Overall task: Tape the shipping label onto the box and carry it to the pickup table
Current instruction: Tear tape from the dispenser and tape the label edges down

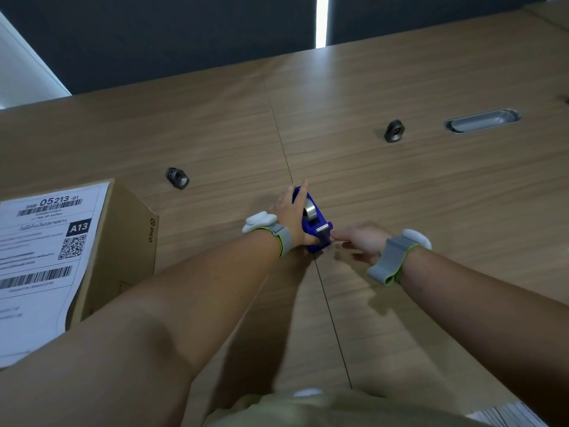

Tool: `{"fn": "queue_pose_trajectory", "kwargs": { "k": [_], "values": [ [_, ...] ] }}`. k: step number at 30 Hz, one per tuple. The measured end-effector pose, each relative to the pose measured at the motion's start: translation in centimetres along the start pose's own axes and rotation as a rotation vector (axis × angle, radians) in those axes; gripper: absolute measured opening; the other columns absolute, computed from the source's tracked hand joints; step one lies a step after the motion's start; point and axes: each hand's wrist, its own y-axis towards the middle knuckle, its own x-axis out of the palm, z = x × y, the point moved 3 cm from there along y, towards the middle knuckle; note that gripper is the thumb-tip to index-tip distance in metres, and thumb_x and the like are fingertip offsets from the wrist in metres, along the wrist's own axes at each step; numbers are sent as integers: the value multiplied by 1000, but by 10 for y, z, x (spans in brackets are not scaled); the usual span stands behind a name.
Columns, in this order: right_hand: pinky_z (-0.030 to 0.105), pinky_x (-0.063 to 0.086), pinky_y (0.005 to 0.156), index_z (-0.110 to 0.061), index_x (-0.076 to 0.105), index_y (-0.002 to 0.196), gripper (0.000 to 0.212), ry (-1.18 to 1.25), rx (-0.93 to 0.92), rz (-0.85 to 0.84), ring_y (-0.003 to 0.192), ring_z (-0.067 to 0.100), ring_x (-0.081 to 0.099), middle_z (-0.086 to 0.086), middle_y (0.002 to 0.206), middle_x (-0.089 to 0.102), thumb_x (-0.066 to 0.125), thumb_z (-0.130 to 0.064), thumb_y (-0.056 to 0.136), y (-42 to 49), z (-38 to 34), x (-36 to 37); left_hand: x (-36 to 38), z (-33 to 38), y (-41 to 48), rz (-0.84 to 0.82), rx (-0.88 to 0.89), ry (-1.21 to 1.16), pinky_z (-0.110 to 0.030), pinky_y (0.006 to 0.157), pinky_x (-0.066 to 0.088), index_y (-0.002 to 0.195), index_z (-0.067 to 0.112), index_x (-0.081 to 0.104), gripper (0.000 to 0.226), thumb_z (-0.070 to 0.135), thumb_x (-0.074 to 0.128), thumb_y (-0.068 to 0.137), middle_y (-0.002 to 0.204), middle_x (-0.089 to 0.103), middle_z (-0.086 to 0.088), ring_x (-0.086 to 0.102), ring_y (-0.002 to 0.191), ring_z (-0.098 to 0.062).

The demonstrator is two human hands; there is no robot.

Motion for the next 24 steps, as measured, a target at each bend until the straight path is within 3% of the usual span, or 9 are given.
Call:
{"fn": "queue_pose_trajectory", "kwargs": {
  "k": [3, 7, 9, 13, 15, 17, 20, 22, 24],
  "values": [
    [25, 43, 61, -12, 65, 92, 19, -33, -58, 43, 85, 16, 61, 8, 103, 67, 63, -30, 87, -7, 6, 4, 1, 0, 0, 5, 2, -3, -46, 110, 36, 153, 26, -6, 135, 52, 83, 54, 157, 12, -7, 24, 142, -29],
    [31, 48, 70, -18, 62, 68, 27, -138, -140, 159, 81, 25, 64, 7, 84, 72, 59, -34, 89, -7, 8, 12, 2, 0, 0, 14, 10, -19, -46, 111, 35, 153, 25, -4, 136, 52, 85, 54, 157, 12, -7, 24, 142, -30],
    [31, 49, 71, -16, 62, 70, 25, -141, -122, 196, 80, 25, 63, 5, 79, 69, 59, -33, 89, -2, 11, 15, 1, 0, -1, 16, 7, -20, -46, 110, 36, 153, 25, -4, 137, 53, 85, 53, 158, 13, -6, 25, 142, -29],
    [30, 41, 72, -4, 66, 95, 24, -192, 3, 158, 80, 23, 54, 11, 90, 60, 57, -26, 91, 4, 34, 21, -2, -1, -2, -39, -2, -34, -46, 113, 33, 153, 26, -6, 139, 51, 87, 53, 160, 7, -5, 19, 146, -27],
    [34, 41, 69, -6, 67, 80, 22, -16, -23, 129, 70, 24, 54, 15, 82, 62, 62, -27, 86, -2, 42, 25, -7, -1, -7, -61, 20, -61, -45, 116, 27, 153, 27, -5, 134, 42, 88, 58, 162, -4, -4, 9, 149, -26],
    [30, 40, 57, -9, 65, 72, 21, 76, -71, 100, 58, 20, 48, 14, 73, 61, 61, -24, 86, -13, 42, 30, -16, -4, -17, -36, 48, -115, -42, 114, 31, 154, 29, 3, 112, 24, 79, 72, 163, -7, -1, 12, 148, -26],
    [19, 33, 43, -8, 62, 80, 13, 132, -128, 23, 51, 13, 46, 7, 69, 58, 57, -13, 91, -37, 30, 36, -32, -15, -38, 106, -21, -345, -27, 100, 40, 147, 23, 34, 70, 0, 50, 83, 155, 29, -4, 45, 130, -25],
    [16, 33, 39, -8, 61, 81, 11, 145, -175, -3, 52, 12, 46, 5, 68, 58, 58, -9, 91, -50, 24, 40, -34, -23, -55, 121, -191, -619, -16, 78, 44, 130, 11, 55, 49, -7, 42, 85, 123, 58, -10, 58, 102, -25],
    [12, 34, 35, -8, 62, 80, 11, 98, -228, -5, 52, 11, 45, 3, 68, 58, 58, -5, 90, -61, 20, 46, -27, -26, -74, -2, -353, -885, -12, 57, 42, 115, 7, 62, 30, 1, 45, 91, 102, 64, -7, 58, 74, -18]
  ]
}}
